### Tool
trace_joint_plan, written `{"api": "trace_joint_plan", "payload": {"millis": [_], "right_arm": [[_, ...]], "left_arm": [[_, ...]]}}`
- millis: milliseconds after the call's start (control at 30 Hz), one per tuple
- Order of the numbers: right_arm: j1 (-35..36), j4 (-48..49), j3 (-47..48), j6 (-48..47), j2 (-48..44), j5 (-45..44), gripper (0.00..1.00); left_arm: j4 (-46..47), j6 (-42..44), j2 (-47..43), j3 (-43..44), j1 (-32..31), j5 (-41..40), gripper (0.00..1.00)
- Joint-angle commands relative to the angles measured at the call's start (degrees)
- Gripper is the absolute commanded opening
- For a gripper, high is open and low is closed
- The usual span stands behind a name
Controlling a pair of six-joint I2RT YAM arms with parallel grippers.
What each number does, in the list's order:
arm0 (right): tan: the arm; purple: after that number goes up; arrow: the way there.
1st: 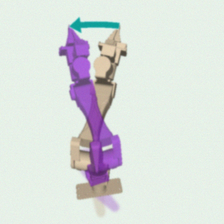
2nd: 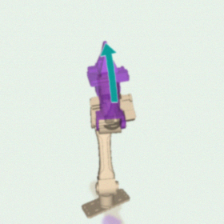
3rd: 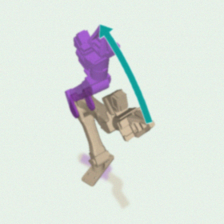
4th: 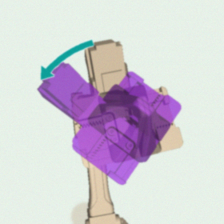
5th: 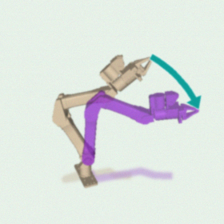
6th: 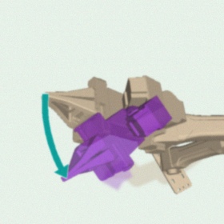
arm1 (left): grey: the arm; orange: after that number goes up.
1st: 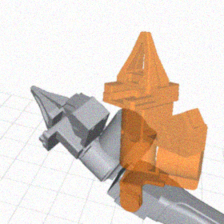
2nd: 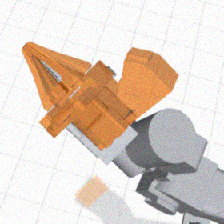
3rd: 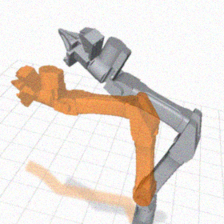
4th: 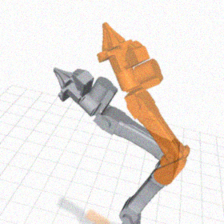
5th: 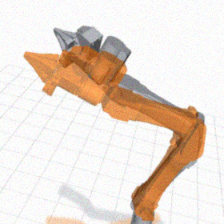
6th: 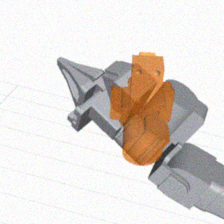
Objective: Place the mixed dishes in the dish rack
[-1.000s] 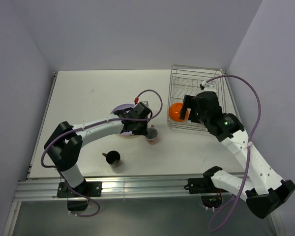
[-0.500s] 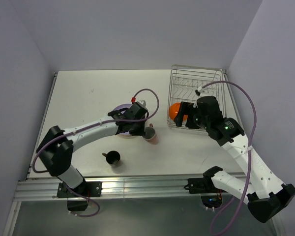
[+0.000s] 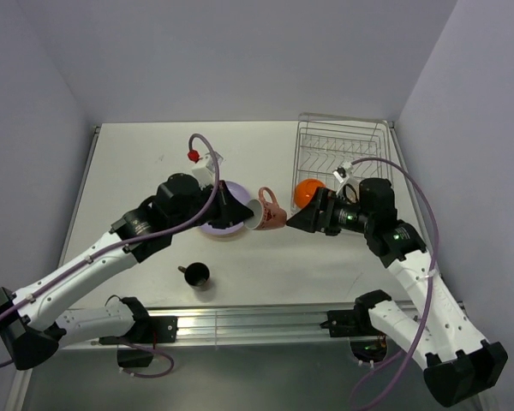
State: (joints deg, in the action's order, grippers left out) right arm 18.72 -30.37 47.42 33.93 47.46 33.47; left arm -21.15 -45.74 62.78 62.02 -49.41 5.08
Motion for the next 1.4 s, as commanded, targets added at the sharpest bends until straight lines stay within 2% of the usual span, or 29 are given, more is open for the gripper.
{"api": "trace_joint_plan", "payload": {"millis": [0,133,200,367,633,1000,1367], "right_arm": [[-2.72,13.03,-3.10,6.31,-2.81,17.46,0.93],[-5.09,22.18,-7.07,14.55,-4.48,24.60,0.93],[-5.36,29.90,-9.96,18.34,-5.01,26.81,0.93],[-5.36,52.64,-15.68,34.69,-6.68,30.59,0.92],[-5.45,57.61,-15.69,40.41,-8.96,30.51,0.91],[-5.36,74.66,-16.57,53.16,-8.61,31.13,0.90],[-5.36,77.39,-13.41,57.82,-10.90,31.13,0.88]], "left_arm": [[9.89,-2.60,-2.22,-2.60,-0.16,7.39,0.00],[14.55,-4.62,-4.60,-4.45,-0.07,10.47,0.00],[16.39,-5.15,-4.86,-4.98,-0.07,11.70,0.00],[20.00,-7.17,-5.13,-6.56,-0.07,13.63,0.00],[22.46,-8.58,-6.53,-7.61,-0.07,14.52,0.00],[26.51,-10.60,-6.80,-8.23,-0.07,16.45,0.00],[28.18,-11.48,-7.59,-8.40,-0.07,17.59,0.00]]}}
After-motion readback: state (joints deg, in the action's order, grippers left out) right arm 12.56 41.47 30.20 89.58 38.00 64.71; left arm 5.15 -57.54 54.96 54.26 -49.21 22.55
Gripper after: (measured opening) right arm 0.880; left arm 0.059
